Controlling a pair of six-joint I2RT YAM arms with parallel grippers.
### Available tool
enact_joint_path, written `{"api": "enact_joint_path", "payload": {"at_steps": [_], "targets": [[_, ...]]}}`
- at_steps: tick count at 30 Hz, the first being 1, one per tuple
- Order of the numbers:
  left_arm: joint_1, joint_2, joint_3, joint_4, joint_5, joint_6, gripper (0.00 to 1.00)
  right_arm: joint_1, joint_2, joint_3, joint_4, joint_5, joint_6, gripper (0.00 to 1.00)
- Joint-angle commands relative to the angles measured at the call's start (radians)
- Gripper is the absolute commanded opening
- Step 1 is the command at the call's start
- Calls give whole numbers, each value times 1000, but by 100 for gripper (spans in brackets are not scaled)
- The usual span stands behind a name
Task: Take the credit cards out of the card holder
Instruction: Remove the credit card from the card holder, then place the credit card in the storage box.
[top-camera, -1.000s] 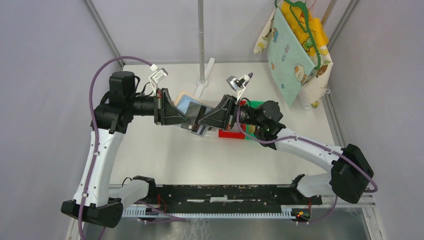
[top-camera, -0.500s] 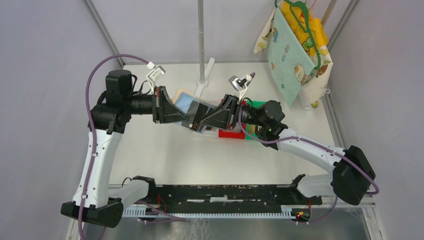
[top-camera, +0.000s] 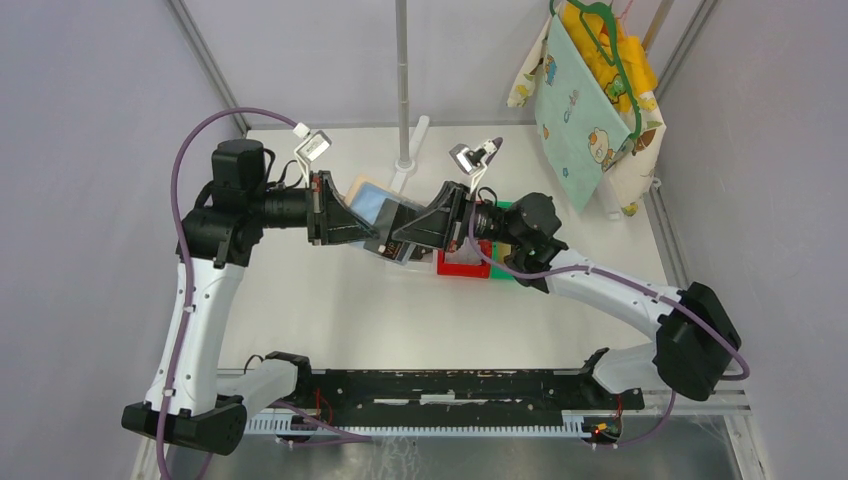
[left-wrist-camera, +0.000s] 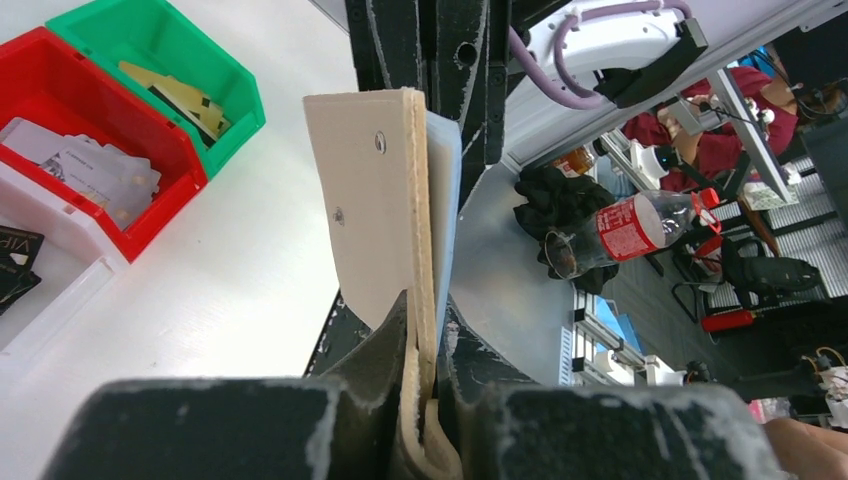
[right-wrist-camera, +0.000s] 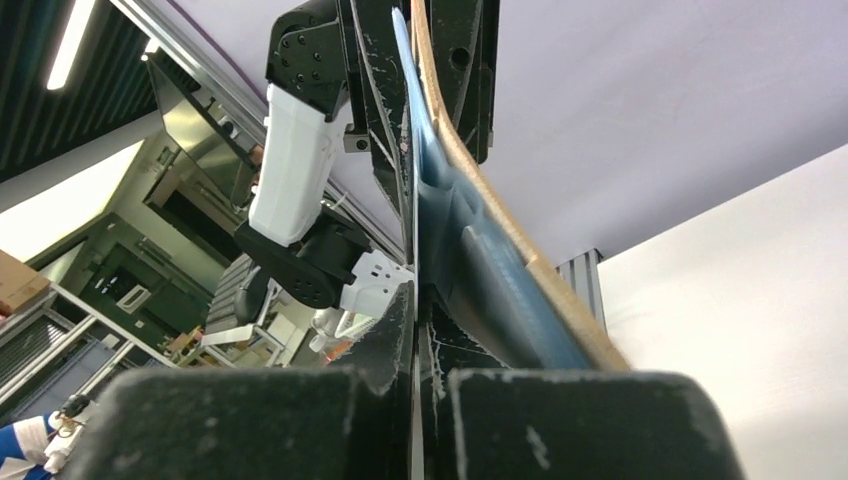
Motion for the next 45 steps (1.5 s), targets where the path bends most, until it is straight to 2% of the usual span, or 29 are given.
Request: {"api": "enact_joint_path", "payload": {"at_steps": [1,6,10,14,17,22,29,37,45], "targets": [[2,6,56,-1,-57,78,3,-37,-93,-3,-96,-44,-94,0],[1,19,96,-75,-107,171,2,-180,-230,-115,-266,-91,-179,0],[1,17,103,-89,-110,200,2,-279,-317,-132,-531,-88,-350,0],[2,18,116,-89,-114,207,2,-316,-314,-115,-742,-16,-517,0],[2,18,127,-89,-129,217,2,-315,-241,-70,-851,71,-609,0],[2,15,142,-90,-149,222,2,-294,-42,15,-841,111,-642,0],[2,6,135,-81,-156,213,2,-207,255,281,-999,271,-728,0],[2,-3,130,-60,-146,200,2,-172,465,439,-1039,383,-699,0],[2,-27,89,10,-144,133,3,-158,568,458,-974,410,-625,0]]}}
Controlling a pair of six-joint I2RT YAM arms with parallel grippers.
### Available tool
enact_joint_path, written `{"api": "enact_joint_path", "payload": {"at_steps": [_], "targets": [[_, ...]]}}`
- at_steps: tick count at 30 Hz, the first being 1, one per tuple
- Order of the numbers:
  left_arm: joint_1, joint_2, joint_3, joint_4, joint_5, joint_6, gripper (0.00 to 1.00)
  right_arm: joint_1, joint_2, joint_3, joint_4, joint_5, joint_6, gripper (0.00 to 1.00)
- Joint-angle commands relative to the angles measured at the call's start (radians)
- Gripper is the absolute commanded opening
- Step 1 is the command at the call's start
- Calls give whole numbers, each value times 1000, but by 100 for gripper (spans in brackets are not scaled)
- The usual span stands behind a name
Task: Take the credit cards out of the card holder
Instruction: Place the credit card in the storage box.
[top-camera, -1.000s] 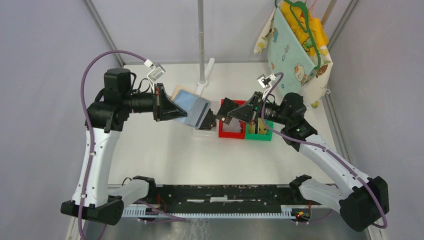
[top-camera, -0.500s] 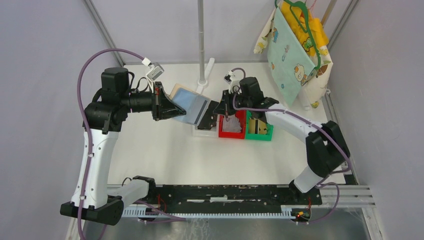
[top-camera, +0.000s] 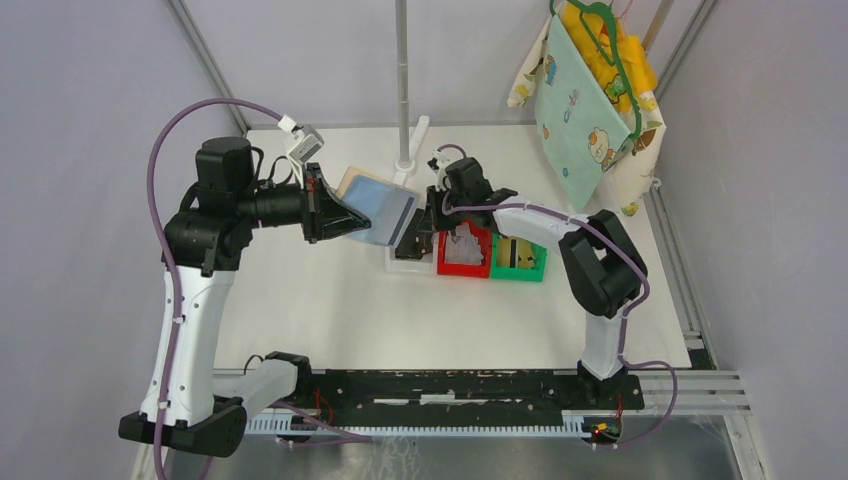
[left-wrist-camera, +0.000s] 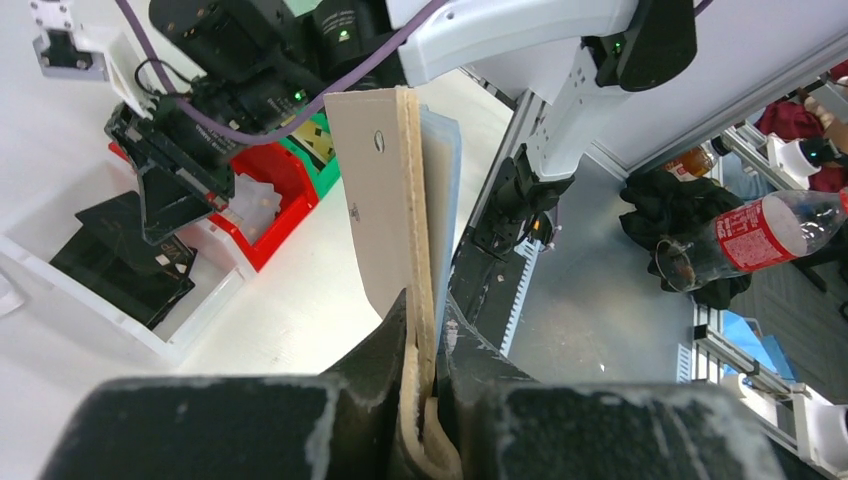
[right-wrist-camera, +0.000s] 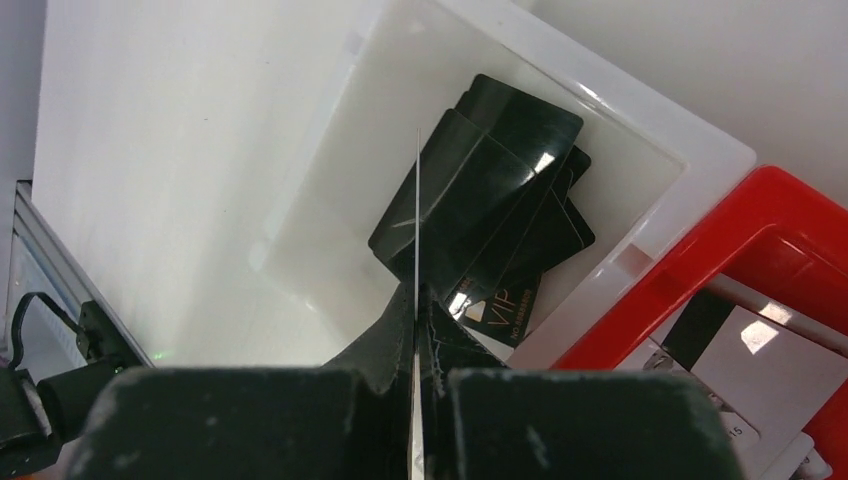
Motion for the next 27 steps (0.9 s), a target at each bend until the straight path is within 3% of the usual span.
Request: {"api": "enact_joint_path", "payload": {"at_steps": [1,12,15,17,19,27], "targets": [[2,-28,-6,85,23,-44,3,17,46,72,50,40,38,0],[2,-58,-25,116,27,-58,3,56,155,175,27,74,45,1],[2,-60,-46,121,29,-51,3,66,138,175,7,94,34,14],[1,-52,-44,121,34,-54,3,74,113,168,-2,118,20,31],[2,-41,-30,121,41,-66,3,76,86,161,-8,131,9,41],[1,-49,-39,146,46,-84,3,74,-97,122,-17,157,-37,70]]}}
